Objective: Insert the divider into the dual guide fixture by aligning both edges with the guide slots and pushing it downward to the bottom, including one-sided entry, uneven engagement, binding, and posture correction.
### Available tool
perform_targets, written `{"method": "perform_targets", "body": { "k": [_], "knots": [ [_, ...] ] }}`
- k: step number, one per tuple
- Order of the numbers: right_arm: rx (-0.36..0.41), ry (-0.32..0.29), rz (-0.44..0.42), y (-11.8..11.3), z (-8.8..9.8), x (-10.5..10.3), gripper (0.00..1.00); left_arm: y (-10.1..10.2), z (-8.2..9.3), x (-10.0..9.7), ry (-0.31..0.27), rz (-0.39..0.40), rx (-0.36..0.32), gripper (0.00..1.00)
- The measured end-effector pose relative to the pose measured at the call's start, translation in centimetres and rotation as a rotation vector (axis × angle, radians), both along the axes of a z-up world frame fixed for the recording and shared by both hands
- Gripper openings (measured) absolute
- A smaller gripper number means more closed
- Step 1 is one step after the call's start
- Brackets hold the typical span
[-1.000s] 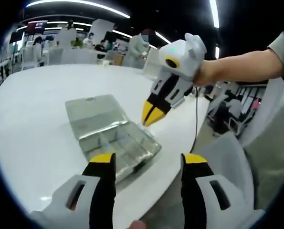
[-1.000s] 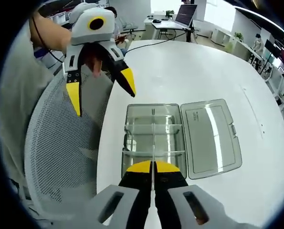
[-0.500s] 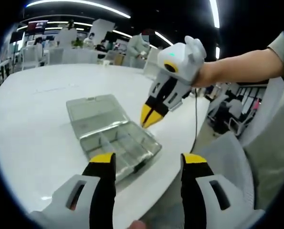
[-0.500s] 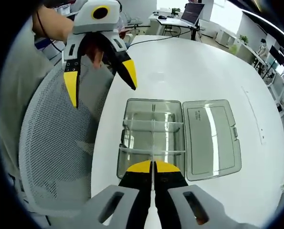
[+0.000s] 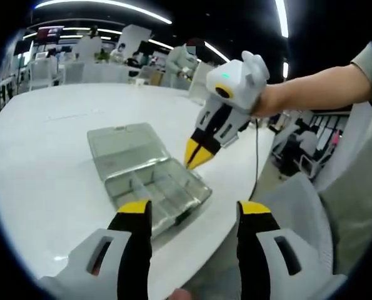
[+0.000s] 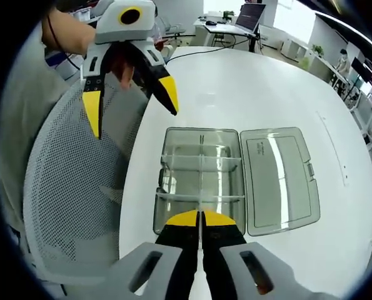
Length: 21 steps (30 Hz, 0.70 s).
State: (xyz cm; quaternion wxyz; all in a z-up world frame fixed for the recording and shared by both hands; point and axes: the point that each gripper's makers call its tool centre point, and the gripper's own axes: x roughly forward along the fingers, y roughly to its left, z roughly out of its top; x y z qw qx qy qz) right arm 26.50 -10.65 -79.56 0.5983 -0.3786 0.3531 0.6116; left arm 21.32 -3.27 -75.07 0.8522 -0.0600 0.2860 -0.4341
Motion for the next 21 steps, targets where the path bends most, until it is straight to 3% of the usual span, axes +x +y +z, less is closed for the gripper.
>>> {"method": "perform_targets", "body": {
  "k": [21],
  "knots": [
    [0.007, 0.019, -0.002, -0.3, -1.1, 0.0, 0.0, 0.1, 0.2, -0.3, 0.005, 0.007, 0.005, 0.53]
  ]
}}
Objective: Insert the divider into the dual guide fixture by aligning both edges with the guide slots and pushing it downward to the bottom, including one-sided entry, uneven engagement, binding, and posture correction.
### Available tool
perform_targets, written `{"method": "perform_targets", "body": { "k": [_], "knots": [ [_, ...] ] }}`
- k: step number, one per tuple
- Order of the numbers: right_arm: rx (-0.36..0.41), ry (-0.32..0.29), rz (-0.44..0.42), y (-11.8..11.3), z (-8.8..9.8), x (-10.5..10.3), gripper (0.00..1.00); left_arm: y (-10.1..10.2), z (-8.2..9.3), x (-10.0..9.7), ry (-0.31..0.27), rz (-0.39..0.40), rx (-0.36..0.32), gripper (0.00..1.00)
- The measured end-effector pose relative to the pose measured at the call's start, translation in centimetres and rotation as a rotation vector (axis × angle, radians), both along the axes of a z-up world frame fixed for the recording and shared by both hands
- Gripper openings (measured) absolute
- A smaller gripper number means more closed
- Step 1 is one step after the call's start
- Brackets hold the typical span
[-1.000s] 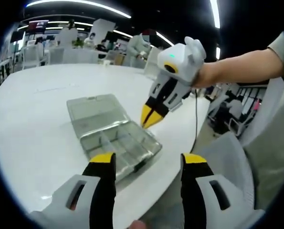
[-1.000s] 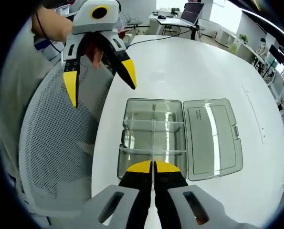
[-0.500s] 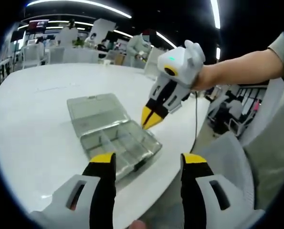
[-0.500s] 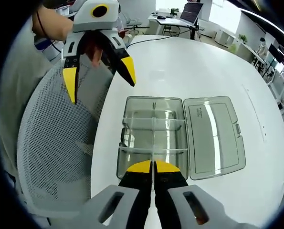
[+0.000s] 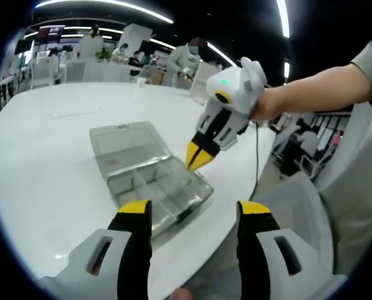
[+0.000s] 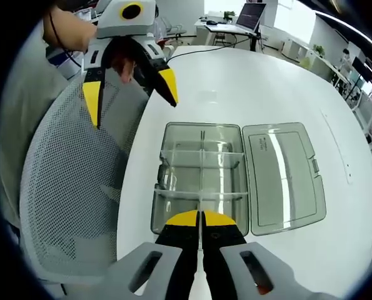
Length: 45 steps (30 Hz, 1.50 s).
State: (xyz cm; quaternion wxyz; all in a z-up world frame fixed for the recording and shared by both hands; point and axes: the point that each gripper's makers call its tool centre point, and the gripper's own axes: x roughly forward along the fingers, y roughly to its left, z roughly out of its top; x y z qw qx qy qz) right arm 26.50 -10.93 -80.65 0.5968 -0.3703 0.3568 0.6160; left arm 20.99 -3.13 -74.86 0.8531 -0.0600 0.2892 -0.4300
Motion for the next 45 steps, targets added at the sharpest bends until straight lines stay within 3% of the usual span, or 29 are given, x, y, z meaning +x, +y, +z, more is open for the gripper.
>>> {"method": "perform_targets", "body": {
  "k": [45],
  "knots": [
    [-0.002, 0.036, -0.002, 0.1, -2.0, -0.1, 0.0, 0.2, -0.3, 0.5, 0.007, -0.002, 0.004, 0.53]
  ]
}}
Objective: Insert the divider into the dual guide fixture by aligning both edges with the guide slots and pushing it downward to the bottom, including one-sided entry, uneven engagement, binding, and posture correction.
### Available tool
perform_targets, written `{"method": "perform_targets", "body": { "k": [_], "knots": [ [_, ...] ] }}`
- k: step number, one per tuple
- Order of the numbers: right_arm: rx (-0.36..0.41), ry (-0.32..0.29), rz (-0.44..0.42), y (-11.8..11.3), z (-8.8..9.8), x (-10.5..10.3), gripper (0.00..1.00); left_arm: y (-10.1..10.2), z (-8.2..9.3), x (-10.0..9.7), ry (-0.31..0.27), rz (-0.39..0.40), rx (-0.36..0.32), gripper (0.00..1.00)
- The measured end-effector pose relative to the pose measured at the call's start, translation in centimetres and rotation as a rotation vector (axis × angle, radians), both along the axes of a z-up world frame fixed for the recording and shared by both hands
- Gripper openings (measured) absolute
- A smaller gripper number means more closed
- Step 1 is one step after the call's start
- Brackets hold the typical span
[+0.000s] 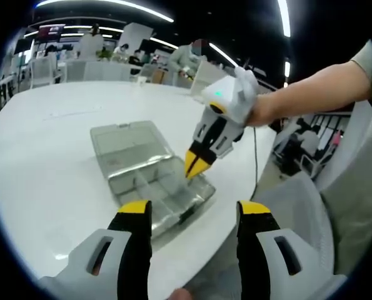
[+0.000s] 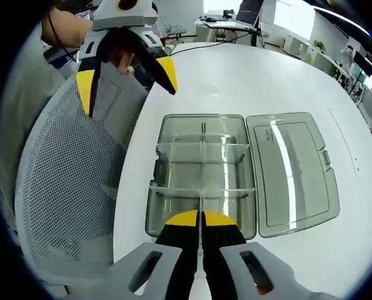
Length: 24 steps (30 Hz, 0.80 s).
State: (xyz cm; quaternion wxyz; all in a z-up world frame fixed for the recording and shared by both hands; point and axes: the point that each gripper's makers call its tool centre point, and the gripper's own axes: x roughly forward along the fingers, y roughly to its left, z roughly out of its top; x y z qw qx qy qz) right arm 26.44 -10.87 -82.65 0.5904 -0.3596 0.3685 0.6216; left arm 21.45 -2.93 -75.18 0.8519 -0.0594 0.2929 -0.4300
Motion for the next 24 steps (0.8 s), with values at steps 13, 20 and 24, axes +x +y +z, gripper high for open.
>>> {"method": "perform_targets", "body": {
  "k": [13, 20, 24],
  "knots": [
    [-0.008, -0.033, 0.011, 0.08, -0.53, -0.08, 0.0, -0.02, -0.09, -0.13, 0.002, 0.002, 0.0, 0.52],
    [-0.01, -0.041, 0.008, 0.08, -0.52, -0.04, 0.0, 0.0, -0.17, -0.14, 0.004, 0.002, -0.002, 0.52],
    [-0.015, -0.051, 0.006, 0.06, -0.56, -0.04, 0.0, -0.08, -0.1, -0.27, 0.003, -0.001, -0.003, 0.52]
  ]
}}
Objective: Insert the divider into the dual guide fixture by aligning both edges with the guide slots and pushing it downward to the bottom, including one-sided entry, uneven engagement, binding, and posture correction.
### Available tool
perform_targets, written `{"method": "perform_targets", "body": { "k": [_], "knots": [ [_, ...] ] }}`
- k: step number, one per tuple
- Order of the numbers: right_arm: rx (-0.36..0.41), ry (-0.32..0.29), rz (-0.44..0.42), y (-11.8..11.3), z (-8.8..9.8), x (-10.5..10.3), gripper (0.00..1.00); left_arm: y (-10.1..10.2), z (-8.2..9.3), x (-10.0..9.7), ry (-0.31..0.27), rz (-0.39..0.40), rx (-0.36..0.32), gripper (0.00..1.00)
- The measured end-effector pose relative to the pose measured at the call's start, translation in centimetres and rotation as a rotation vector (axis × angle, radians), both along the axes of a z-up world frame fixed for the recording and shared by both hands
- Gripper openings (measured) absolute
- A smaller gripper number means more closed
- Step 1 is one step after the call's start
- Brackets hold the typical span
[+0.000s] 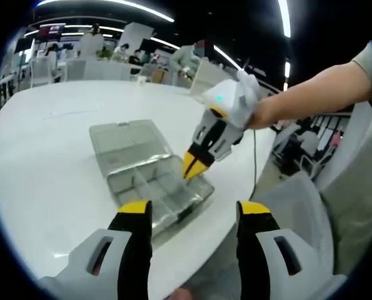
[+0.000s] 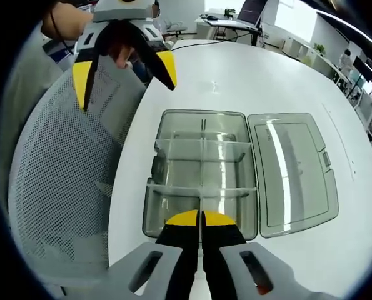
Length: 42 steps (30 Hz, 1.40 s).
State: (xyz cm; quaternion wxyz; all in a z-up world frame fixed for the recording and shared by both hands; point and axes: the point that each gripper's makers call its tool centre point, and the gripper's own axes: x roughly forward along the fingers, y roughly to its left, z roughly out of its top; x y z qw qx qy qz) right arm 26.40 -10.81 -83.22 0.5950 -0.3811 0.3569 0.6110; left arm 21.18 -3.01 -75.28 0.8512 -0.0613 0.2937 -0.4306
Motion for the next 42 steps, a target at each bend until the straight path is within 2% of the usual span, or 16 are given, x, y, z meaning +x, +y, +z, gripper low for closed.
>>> {"method": "perform_targets", "body": {
  "k": [10, 24, 36, 39, 42],
  "knots": [
    [-0.001, -0.014, -0.02, -0.08, 0.03, -0.05, 0.0, 0.4, 0.04, -0.01, 0.004, 0.003, -0.004, 0.52],
    [-0.014, -0.035, 0.005, -0.11, 0.08, -0.06, 0.0, -0.07, 0.32, -0.06, 0.001, -0.014, 0.008, 0.52],
    [-0.025, -0.01, -0.003, -0.09, 0.05, -0.06, 0.0, 0.11, 0.72, -0.06, -0.008, -0.009, 0.01, 0.52],
    [-0.035, 0.018, -0.025, -0.02, 0.08, 0.1, 0.0, 0.13, 0.77, -0.06, -0.009, -0.01, 0.011, 0.52],
    [-0.039, 0.008, -0.016, -0.07, 0.03, 0.01, 0.0, 0.33, 0.87, 0.0, -0.011, -0.008, 0.011, 0.52]
  ]
}}
